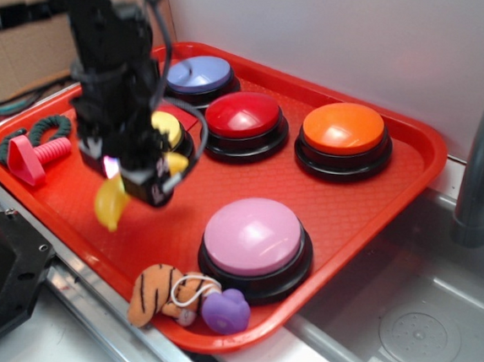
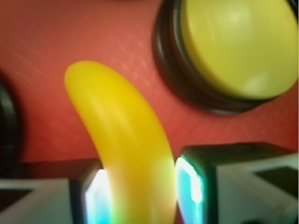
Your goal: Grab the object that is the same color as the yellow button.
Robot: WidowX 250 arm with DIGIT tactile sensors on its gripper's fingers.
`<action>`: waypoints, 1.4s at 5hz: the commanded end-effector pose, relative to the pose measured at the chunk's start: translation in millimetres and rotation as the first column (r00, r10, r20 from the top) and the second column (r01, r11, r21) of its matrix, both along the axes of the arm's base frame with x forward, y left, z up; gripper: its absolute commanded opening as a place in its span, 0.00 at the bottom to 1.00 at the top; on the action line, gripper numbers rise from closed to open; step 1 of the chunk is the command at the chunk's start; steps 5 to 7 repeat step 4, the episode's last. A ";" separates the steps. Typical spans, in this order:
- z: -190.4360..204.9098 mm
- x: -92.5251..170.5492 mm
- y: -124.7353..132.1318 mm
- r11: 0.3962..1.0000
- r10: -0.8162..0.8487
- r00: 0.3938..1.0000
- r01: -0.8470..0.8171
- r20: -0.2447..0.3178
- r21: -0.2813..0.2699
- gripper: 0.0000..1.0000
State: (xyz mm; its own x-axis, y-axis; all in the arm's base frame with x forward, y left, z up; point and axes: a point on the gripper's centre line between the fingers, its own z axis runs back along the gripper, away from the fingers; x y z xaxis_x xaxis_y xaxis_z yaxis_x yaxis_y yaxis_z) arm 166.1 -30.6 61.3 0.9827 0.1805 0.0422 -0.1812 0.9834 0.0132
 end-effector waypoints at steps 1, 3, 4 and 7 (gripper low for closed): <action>75.9 17.9 19.6 1.000 0.022 0.998 -0.023 0.061 0.016 0.00; 124.1 17.4 47.2 0.999 0.022 0.994 -0.025 0.104 0.031 0.00; 128.9 19.9 54.3 0.997 0.045 0.991 -0.051 0.126 0.050 0.00; 128.9 19.9 54.3 0.997 0.045 0.991 -0.051 0.126 0.050 0.00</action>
